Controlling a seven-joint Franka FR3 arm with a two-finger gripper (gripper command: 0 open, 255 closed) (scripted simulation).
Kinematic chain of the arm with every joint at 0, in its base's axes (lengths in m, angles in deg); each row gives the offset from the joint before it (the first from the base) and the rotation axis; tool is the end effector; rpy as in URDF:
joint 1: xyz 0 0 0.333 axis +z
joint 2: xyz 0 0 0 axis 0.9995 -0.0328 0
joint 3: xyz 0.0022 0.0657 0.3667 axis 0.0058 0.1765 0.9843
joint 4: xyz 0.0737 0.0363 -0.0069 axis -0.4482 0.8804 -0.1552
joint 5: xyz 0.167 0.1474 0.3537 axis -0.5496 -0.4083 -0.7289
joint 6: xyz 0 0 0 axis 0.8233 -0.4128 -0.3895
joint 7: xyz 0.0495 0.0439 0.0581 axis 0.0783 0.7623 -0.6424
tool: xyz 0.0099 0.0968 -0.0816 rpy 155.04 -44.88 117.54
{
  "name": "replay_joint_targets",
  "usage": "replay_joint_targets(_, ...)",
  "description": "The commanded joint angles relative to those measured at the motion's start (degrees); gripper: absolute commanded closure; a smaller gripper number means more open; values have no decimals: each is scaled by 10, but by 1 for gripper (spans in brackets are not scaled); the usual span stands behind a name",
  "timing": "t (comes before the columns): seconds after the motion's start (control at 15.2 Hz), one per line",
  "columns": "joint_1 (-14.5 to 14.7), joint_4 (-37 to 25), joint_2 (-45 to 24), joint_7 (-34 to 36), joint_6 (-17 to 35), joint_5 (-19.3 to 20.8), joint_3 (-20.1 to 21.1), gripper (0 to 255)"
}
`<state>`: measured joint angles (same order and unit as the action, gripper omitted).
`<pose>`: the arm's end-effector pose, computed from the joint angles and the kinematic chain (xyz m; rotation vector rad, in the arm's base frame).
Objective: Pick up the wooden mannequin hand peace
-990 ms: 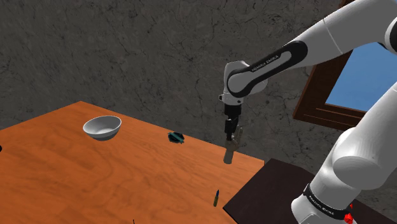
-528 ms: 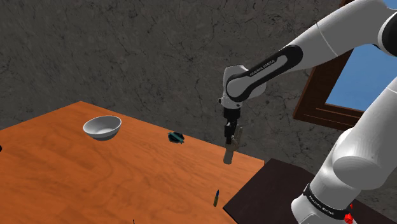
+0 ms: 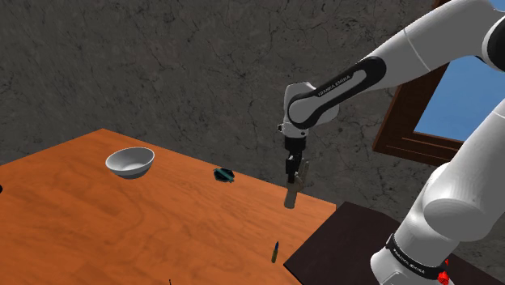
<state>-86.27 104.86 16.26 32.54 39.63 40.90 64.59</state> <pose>0.4397 0.0447 0.3292 -2.9535 -0.5583 0.3269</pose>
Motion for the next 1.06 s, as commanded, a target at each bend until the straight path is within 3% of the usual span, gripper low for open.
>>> replay_joint_targets(0.0, 0, -4, 8, 1, -13, 1, 0, 255)
replay_joint_targets(0.99, -2, -52, 69, 10, -122, 5, -2, 255)
